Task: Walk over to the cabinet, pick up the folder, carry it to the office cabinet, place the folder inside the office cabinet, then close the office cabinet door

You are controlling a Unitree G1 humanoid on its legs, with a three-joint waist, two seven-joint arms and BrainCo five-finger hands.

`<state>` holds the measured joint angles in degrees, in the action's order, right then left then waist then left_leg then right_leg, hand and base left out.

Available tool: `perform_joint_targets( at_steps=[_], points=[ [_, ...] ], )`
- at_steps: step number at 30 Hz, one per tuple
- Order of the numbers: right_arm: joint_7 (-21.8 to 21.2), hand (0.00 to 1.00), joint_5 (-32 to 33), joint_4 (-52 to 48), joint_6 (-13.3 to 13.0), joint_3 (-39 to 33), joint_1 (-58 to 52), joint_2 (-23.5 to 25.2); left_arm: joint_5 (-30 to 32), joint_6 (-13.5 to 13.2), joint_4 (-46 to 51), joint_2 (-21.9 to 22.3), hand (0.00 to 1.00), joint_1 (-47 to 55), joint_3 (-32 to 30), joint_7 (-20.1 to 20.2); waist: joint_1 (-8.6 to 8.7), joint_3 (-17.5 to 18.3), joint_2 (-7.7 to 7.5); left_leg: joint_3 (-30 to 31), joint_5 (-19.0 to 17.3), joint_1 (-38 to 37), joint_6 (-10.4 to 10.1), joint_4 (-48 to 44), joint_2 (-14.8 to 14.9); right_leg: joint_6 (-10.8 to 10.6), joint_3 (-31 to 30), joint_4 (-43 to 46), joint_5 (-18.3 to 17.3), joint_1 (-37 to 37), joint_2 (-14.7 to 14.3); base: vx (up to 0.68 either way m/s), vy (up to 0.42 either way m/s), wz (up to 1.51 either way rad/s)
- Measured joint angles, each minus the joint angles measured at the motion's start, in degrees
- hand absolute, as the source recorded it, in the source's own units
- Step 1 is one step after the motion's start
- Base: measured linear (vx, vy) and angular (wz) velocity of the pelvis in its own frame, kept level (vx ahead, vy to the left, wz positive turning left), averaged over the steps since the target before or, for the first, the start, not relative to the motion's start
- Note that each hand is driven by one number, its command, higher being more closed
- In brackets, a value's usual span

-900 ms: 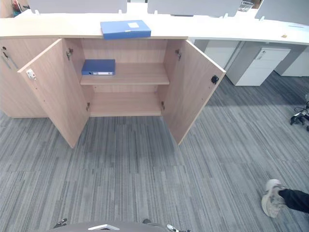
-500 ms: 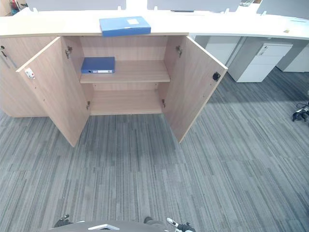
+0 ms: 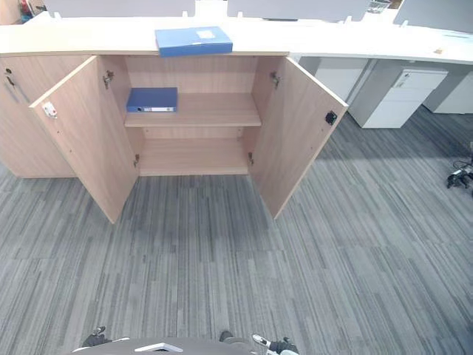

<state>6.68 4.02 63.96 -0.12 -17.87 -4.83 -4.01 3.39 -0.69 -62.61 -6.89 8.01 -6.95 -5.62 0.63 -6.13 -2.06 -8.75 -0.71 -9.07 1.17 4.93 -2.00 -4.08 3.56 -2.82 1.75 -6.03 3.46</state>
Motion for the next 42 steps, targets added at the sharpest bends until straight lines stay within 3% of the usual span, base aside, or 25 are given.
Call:
perform_joint_targets(
  at_steps=[7, 11, 15, 16, 18, 20, 22, 23, 24, 25, 26, 27, 28, 30, 32, 34, 36, 38, 39, 41, 42],
  points=[
    [-0.01, 0.0, -2.09, -0.11, 0.34, 1.89, 1.56, -0.37, 0.23, 0.0, 0.22, -0.46, 0.0, -0.77, 0.5, 0.01, -0.33, -1.0, -0.43, -2.5, -1.64, 2.2, 0.63, -0.46, -0.17, -0.98, -1.58, 3.63, -1.93, 4.8, 0.37, 0.0, 0.001, -0.17],
    [0.0, 0.0, -2.04, -0.28, 0.3, 1.22, 2.16, 0.13, 0.01, -0.17, 0.39, -1.23, 0.0, -1.73, 0.43, -0.19, -0.76, -3.21, -1.41, -2.31, -8.93, 4.99, 1.48, -10.82, -0.56, -2.77, -0.94, 18.78, -8.86, 9.67, 2.71, 0.09, 0.035, 0.05],
    [0.01, 0.0, -1.5, -2.6, -0.22, 1.19, 2.47, 0.05, -1.05, -0.12, 0.39, -0.82, 0.0, -2.55, 0.31, -0.23, -0.75, -4.51, -0.38, -1.73, -11.08, 2.98, 3.02, -12.73, -0.06, -2.21, 1.23, 40.01, -9.72, 19.43, 3.95, 0.13, 0.052, 0.05],
    [0.0, 0.0, -1.34, -2.7, -0.26, 1.22, 2.91, 0.01, -1.06, -0.05, 0.37, -0.91, 0.0, -2.53, 0.3, -0.34, -0.66, -4.54, -0.6, -1.38, -11.69, 1.79, 2.9, -12.52, 0.3, -1.78, 2.9, 42.61, -12.8, 21.08, 4.03, 0.29, 0.04, 0.07],
    [0.01, 0.0, -0.95, -2.71, -0.31, 1.43, 2.93, 0.0, -1.04, -0.05, 0.36, -0.92, 0.0, -2.79, 0.29, -0.35, -0.46, -4.59, -0.44, -0.92, -12.34, 0.31, 2.28, -11.33, 1.51, -1.02, 5.99, 41.01, -15.24, 23.31, 2.83, 0.3, -0.011, 0.07],
    [0.02, 0.0, -0.92, -2.75, -0.73, 1.47, 3.3, -0.62, -1.06, -0.04, 0.32, -0.71, 0.0, -3.3, 0.29, -0.35, 0.25, -4.98, 0.21, -0.5, -12.57, -1.26, 1.28, -9.33, 2.93, 0.16, 8.36, 35.21, -14.56, 25.71, 0.79, 0.32, -0.051, 0.12],
    [0.07, 0.0, -0.88, -2.75, -0.88, 1.44, 3.07, -0.72, -1.0, -0.05, 0.18, -0.41, 0.0, -3.83, 0.22, -0.26, 1.2, -5.38, 0.94, 1.04, -13.23, -3.64, -1.21, -6.92, 3.96, 1.93, 8.75, 24.22, -8.9, 26.16, -1.65, 0.38, -0.094, 0.42],
    [0.07, 0.0, -0.84, -2.73, -0.87, 1.32, 2.72, -0.61, -0.96, -0.07, 0.26, -0.37, 0.0, -4.0, 0.1, -0.25, 1.35, -5.35, 0.89, 1.48, -13.67, -4.5, -1.94, -6.62, 3.94, 2.5, 8.03, 23.42, -7.75, 25.99, -1.55, 0.45, -0.166, 0.77],
    [0.09, 0.0, -0.77, -2.63, -0.83, 0.66, 1.67, -0.18, -0.94, -0.43, 0.58, 0.04, 0.0, -3.99, -1.18, -0.26, 1.81, -5.18, 0.62, 2.78, -14.75, -6.46, -3.76, -7.0, 3.86, 4.32, 7.78, 22.62, -3.59, 24.87, -1.02, 0.5, -0.232, 0.68],
    [0.09, 0.0, -0.25, -2.69, -0.77, -0.4, 1.71, -0.36, -0.94, -0.48, 0.79, 1.42, 0.0, -4.21, -2.6, -0.39, 1.78, -5.15, 1.59, 2.58, -15.38, -6.46, -4.78, -9.09, 5.42, 4.9, 8.75, 24.05, -4.07, 24.34, -1.78, 0.6, -0.294, 0.64],
    [0.1, 0.0, 0.02, -2.87, -0.77, -0.47, 1.48, -0.64, -0.93, -0.61, 1.36, 2.45, 0.0, -4.24, -4.46, -0.29, 1.29, -4.74, 2.52, 1.98, -15.67, -1.93, -5.51, -18.03, 6.64, 6.11, 9.57, 23.48, -5.51, 23.31, -1.98, 0.58, -0.315, 0.39],
    [0.11, 0.0, 0.21, -3.59, -0.7, -0.36, 1.35, -0.87, -0.95, -0.63, 2.01, 2.76, 0.0, -4.54, -6.06, -0.29, 1.26, -5.12, 3.12, 0.89, -15.57, 3.29, -6.15, -29.61, 8.25, 6.41, 10.06, 21.89, -5.98, 21.46, -2.3, 0.56, -0.308, 0.3],
    [0.26, 0.0, 0.18, -4.76, -0.57, -0.33, 0.78, -1.25, -0.98, -0.63, 3.28, 4.07, 0.0, -4.34, -8.46, -0.3, 0.9, -5.68, 4.35, -0.85, -14.85, 9.42, -6.15, -44.31, 11.73, 6.71, 10.08, 19.38, -6.21, 17.82, -3.91, 0.47, -0.254, 0.13],
    [1.07, 0.0, 0.3, -4.87, -0.56, -0.3, 0.24, -1.34, -1.38, -0.64, 4.18, 4.71, 0.0, -4.26, -10.37, -0.39, -0.03, -6.01, 4.52, -3.63, -14.89, 12.71, -6.09, -56.35, 16.08, 7.83, 10.01, 17.64, -6.93, 12.94, -5.3, 0.36, -0.175, -0.15],
    [1.48, 0.0, 0.69, -6.85, -0.57, -0.09, 0.24, -0.63, -2.18, -0.76, 5.89, 4.72, 0.0, -4.33, -10.38, -0.49, -0.92, -6.61, 3.37, -6.7, -15.09, 16.53, -5.75, -61.44, 19.16, 8.85, 8.92, 15.64, -8.17, 7.69, -5.83, 0.39, -0.196, -0.32],
    [1.46, 0.0, 0.92, -8.5, -0.7, 0.21, 1.2, -0.4, -2.18, -1.22, 6.51, 4.76, 0.0, -4.98, -10.35, -0.64, -1.52, -6.33, 3.38, -9.14, -15.32, 20.7, -5.3, -59.41, 20.02, 8.37, 7.71, 13.12, -9.13, 5.32, -5.89, 0.31, -0.089, -0.38],
    [1.46, 0.0, 1.28, -9.09, -0.68, 0.53, 1.85, 0.82, -2.17, -1.72, 7.2, 5.71, 0.0, -5.43, -10.29, -0.73, -2.24, -6.33, 3.48, -12.03, -15.64, 23.34, -4.76, -50.64, 19.18, 7.66, 6.67, 10.95, -9.04, 2.62, -5.49, 0.28, 0.025, -0.24],
    [1.48, 0.0, 1.22, -9.11, -0.7, 0.21, 1.98, 2.42, -2.17, -1.79, 7.22, 5.86, 0.0, -5.89, -10.33, -0.8, -2.8, -6.35, 3.27, -11.34, -14.6, 24.17, -5.0, -37.57, 15.91, 6.37, 6.32, 9.08, -9.78, -0.19, -4.62, 0.24, 0.091, -0.05],
    [1.47, 0.0, 1.33, -9.02, -0.69, -0.34, 2.15, 2.47, -2.17, -1.79, 7.2, 5.97, 0.0, -6.08, -10.3, -0.84, -2.81, -6.32, 3.24, -10.43, -13.2, 24.22, -5.18, -32.31, 14.38, 5.55, 6.27, 8.62, -10.27, -0.92, -4.23, 0.25, 0.163, -0.01],
    [1.55, 0.0, 1.32, -8.89, -0.71, -0.36, 2.26, 2.57, -2.22, -1.82, 7.0, 6.38, 0.0, -6.12, -10.35, -1.37, -2.96, -5.88, 3.27, -7.67, -8.56, 23.85, -3.63, -24.4, 11.91, 3.35, 5.58, 8.4, -11.72, -1.67, -3.56, 0.26, 0.219, -0.15],
    [1.56, 0.0, 1.32, -8.7, -0.65, -0.37, 2.12, 2.98, -2.42, -1.87, 6.72, 6.42, 0.0, -6.11, -10.49, -1.46, -3.41, -5.15, 2.66, -7.05, -4.65, 23.07, -1.8, -23.73, 10.55, 1.96, 4.36, 9.16, -13.06, -1.88, -2.6, 0.31, 0.282, -0.47]
  ],
)
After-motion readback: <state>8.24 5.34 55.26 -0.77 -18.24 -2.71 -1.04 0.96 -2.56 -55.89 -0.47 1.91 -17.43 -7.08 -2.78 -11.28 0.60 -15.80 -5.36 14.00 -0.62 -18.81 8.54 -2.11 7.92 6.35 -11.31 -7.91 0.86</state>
